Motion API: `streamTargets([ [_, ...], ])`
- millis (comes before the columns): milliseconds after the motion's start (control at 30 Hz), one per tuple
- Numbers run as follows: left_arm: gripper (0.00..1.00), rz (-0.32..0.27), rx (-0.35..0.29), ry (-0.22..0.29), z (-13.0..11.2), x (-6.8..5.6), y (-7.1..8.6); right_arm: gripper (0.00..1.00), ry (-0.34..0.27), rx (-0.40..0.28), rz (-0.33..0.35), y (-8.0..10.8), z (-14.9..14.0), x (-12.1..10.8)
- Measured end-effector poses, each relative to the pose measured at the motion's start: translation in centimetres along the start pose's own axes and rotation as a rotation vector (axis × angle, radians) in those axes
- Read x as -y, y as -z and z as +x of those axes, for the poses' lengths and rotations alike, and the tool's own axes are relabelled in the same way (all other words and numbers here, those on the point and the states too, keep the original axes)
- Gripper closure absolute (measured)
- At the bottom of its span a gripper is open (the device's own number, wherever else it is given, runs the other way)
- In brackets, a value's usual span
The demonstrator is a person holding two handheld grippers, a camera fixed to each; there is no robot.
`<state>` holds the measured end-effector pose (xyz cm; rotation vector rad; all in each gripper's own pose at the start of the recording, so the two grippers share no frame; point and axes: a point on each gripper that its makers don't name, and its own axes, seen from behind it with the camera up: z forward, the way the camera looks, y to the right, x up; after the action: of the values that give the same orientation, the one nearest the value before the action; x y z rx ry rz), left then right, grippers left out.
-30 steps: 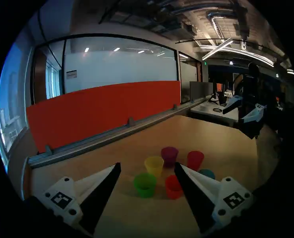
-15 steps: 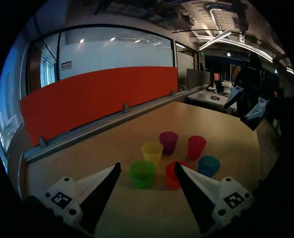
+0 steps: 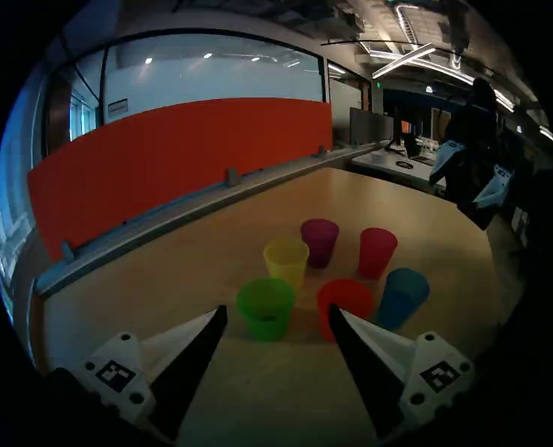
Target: Pour water
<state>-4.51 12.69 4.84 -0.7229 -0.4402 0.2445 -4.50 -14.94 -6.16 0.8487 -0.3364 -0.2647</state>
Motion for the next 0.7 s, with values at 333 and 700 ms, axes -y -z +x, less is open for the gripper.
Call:
streamTargets([
  [333, 0.0, -0.022, 0.067, 0.006, -2.5, 0.4, -3.0, 0.0, -0.013, 0.01, 0.013, -1.1, -0.7, -0.3],
  [700, 0.0, -0.035, 0.128, 0.002, -4.3, 1.0, -6.1, 0.0, -0.023, 0.023, 0.025, -1.9, -1.4, -0.6],
])
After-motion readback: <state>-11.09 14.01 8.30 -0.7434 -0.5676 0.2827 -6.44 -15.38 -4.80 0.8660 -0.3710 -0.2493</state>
